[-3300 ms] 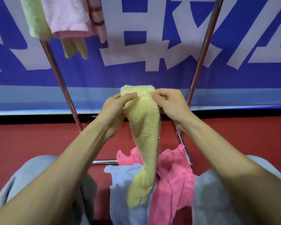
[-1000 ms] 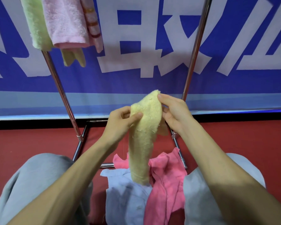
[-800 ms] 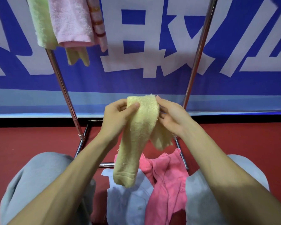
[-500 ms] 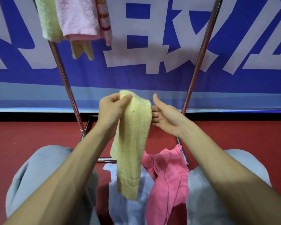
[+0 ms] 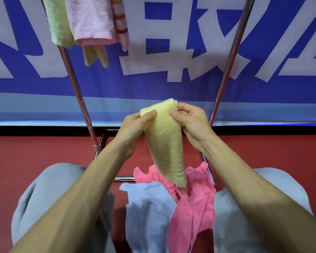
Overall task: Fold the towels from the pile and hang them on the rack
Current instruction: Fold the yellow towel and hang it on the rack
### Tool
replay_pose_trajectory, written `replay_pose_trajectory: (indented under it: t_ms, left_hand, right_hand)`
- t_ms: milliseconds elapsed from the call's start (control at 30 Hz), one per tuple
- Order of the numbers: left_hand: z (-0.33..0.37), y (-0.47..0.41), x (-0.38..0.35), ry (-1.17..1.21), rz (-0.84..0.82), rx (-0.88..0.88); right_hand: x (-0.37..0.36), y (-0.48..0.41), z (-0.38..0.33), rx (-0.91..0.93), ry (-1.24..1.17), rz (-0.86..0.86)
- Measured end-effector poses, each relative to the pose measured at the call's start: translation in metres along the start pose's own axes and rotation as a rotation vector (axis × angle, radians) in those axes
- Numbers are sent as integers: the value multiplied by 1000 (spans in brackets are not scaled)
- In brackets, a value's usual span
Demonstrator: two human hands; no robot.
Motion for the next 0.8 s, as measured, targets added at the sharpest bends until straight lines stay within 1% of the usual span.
replay_pose_trajectory:
  t_ms: [100,133,200,267,333,433,500,567,667,767,800]
  left_hand:
    - [-21,0,-14,-96,-122,64]
    - [-25,-1,-17,-120,-125,62]
    - [-24,-2,-20,-138,-100,1]
    - [-17,-2,-23,-114,-88,-78]
    - [-14,-3,-27,-65,-104,-94]
    - [-15,-4,-35,22,-182,-22]
    - [-13,-4,-41,70,-185,18]
    - [-7,-3,-46,69,-193,33]
    - [12,0,-49,-11,-197,15]
    - [40,3,-48,-125,-195,-26]
    - [50,3,-48,-152,-209,-51]
  right_hand:
    - [9,-3,-2,3,-18,83]
    - [13,-4,-2,1,-7,111]
    - [21,-5,0,-10,3,139]
    - [26,-5,-2,-3,48,145]
    - [32,-2,-6,26,142,177]
    - [38,5,-12,29,188,246]
    - [41,8,-16,16,243,269]
    - [44,9,-17,10,311,268]
    - [49,10,-20,15,387,279]
    - [51,13,-40,44,516,270]
    - [51,13,-50,47,527,261]
Point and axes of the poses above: each hand's wrist, its own y-axis away from the middle knuckle, its own x-axis out of the back of the hand, z = x × y, the point moved 5 cm from there along -y, towards the middle knuckle, and after that the axes turned 4 degrees about x, right-handed, at the moved point
